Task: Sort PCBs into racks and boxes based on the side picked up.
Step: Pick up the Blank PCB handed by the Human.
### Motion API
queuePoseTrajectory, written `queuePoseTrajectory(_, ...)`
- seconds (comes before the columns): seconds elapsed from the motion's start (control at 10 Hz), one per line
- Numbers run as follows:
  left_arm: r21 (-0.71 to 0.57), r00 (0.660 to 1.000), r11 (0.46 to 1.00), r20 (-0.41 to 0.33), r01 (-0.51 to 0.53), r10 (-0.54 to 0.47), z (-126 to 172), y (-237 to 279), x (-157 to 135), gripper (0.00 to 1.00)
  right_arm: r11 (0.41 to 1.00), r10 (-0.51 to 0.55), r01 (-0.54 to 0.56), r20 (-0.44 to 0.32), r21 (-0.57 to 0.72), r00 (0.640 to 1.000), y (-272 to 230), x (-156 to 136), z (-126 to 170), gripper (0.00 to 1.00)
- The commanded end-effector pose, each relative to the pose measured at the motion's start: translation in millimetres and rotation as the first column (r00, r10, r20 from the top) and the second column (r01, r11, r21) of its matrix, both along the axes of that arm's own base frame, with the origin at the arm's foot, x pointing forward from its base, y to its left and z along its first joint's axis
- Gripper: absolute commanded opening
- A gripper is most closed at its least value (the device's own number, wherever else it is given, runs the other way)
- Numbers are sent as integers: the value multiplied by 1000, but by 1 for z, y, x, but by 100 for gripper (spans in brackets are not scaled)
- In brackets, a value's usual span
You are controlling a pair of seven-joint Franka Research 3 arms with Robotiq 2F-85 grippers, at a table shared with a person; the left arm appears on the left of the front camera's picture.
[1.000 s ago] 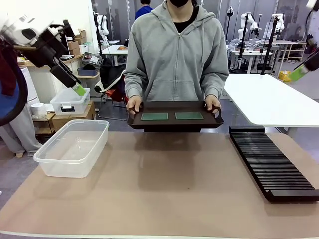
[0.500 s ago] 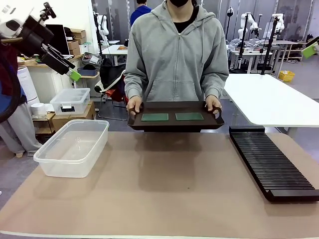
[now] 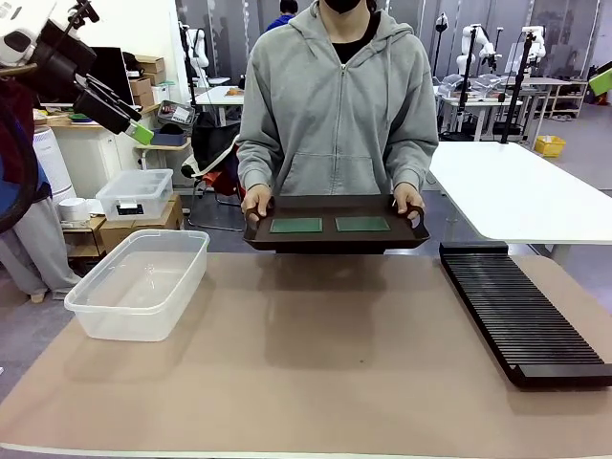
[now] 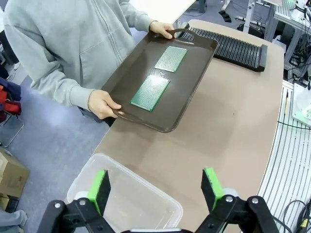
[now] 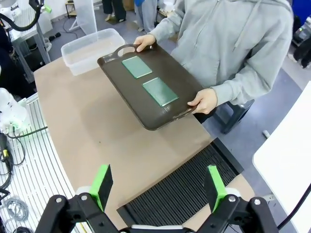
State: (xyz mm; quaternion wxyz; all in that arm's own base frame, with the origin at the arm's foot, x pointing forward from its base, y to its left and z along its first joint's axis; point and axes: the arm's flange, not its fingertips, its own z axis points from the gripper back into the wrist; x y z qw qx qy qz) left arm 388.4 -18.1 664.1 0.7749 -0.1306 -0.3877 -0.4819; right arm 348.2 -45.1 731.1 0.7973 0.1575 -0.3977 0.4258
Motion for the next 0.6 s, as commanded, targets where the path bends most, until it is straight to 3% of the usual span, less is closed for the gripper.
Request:
queuePoseTrajectory(0.0,-13,1000,1000,30,5,-4,-7,-2,-2,100,999,-32,31,23,33,999,2,-5,-5,100)
queuePoseTrajectory(0.1,0,1000,1000,0,0,0,0,0,0,100,999,-34,33,14,38,999,1,-11,-3,100)
queuePoseTrajectory(0.5,0,1000,1000,0,0,0,0,0,0,100,996,-82,82,-13,21,997,-10,-22,0,100)
